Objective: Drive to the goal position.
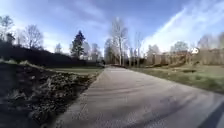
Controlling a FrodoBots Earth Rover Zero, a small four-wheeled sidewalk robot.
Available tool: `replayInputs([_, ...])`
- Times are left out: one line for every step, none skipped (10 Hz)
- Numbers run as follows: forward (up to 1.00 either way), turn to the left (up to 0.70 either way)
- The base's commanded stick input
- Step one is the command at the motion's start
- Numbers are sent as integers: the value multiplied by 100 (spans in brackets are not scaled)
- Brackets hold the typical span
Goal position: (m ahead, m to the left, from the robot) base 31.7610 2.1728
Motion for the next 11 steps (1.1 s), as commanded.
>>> replayInputs([100, 0])
replayInputs([100, 0])
replayInputs([100, 0])
replayInputs([100, 0])
replayInputs([100, 0])
replayInputs([100, 0])
replayInputs([100, 0])
replayInputs([100, 0])
replayInputs([100, 0])
replayInputs([100, 0])
replayInputs([100, 0])
